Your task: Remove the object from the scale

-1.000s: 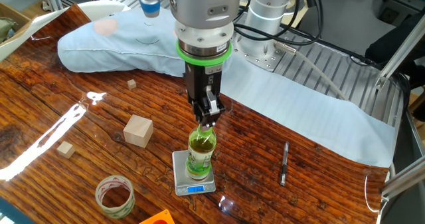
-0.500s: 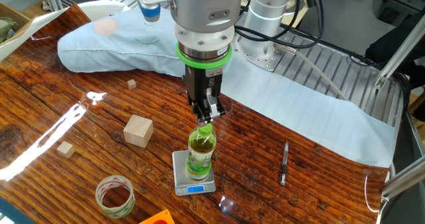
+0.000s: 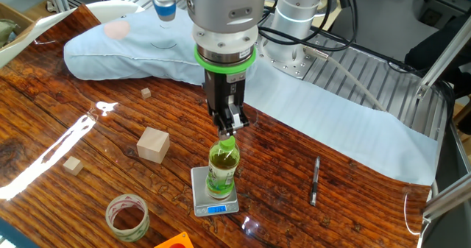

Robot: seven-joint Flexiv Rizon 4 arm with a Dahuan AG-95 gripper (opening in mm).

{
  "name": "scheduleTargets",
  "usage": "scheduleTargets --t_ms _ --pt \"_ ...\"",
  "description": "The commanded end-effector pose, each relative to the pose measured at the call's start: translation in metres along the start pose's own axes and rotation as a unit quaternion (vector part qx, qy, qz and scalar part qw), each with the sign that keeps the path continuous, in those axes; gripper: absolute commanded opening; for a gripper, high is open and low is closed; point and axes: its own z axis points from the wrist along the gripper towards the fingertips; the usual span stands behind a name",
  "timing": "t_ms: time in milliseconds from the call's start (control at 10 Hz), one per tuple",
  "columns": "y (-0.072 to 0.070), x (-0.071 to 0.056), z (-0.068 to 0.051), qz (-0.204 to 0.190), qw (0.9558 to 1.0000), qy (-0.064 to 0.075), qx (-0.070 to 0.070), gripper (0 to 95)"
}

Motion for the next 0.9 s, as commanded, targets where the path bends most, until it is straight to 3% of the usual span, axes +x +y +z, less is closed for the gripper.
scheduleTargets --t_ms 100,400,700,900 --pt "0.0007 -0.0005 -0.0003 -0.001 1.0000 -0.001 0.005 0.0" --pt "0.0007 -0.0005 -0.0003 -0.002 1.0000 -0.003 0.007 0.0" --pt "0.0007 -0.0005 -0.0003 -0.002 0.9998 -0.008 0.020 0.0" --pt "0.0007 -0.0005 -0.0003 -0.001 0.9999 -0.001 0.014 0.0"
